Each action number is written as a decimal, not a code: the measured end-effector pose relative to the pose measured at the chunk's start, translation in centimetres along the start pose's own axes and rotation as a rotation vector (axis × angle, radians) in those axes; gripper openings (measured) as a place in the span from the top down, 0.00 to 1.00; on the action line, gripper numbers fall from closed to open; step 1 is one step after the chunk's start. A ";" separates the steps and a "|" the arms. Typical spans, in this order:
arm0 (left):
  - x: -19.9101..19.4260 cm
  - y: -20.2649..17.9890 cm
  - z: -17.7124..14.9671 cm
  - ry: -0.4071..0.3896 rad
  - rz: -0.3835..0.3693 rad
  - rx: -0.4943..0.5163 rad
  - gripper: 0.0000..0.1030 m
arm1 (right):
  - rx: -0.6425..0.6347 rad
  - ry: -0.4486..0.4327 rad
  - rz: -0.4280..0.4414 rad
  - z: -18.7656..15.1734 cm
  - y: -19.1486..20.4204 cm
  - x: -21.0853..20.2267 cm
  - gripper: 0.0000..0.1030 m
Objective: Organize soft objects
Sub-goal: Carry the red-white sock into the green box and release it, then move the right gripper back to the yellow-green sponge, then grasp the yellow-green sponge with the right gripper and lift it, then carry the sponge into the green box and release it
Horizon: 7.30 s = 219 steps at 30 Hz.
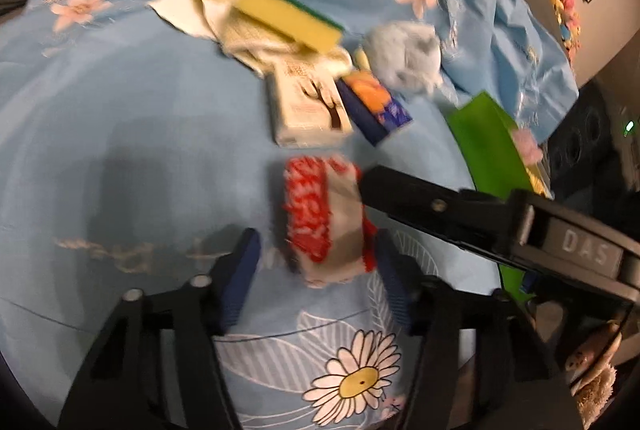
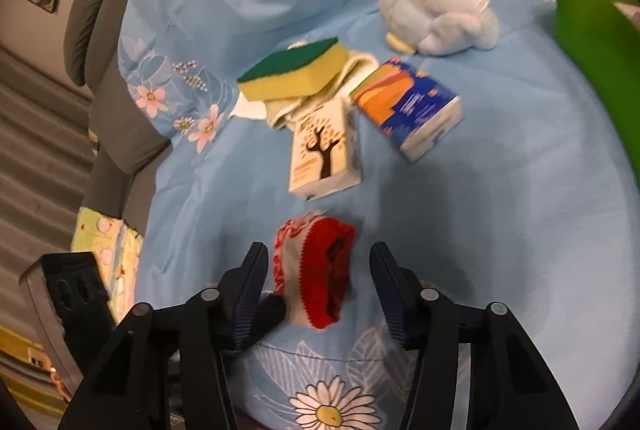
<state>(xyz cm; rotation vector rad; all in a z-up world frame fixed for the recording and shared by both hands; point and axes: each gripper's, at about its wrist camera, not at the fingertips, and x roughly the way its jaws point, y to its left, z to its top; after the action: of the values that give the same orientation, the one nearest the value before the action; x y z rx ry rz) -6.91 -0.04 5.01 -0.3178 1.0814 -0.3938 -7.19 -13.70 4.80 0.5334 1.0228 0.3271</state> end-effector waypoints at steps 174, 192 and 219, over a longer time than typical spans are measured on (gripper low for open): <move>1.0 2.6 4.0 0.032 0.088 -0.030 0.36 | -0.303 0.112 -0.297 -0.6 3.1 2.0 0.03; 0.4 1.7 3.4 0.045 0.056 -0.023 0.37 | -0.182 0.023 -0.289 1.1 -0.5 -2.2 0.03; -2.2 -8.5 4.6 -0.158 -0.158 0.153 0.64 | 0.024 -0.128 -0.096 3.0 -2.8 -4.5 0.47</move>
<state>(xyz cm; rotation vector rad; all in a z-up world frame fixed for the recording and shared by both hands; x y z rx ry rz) -5.00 -6.29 12.51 -0.2942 0.8684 -0.5801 -6.74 -19.02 7.66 0.5186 0.9256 0.1936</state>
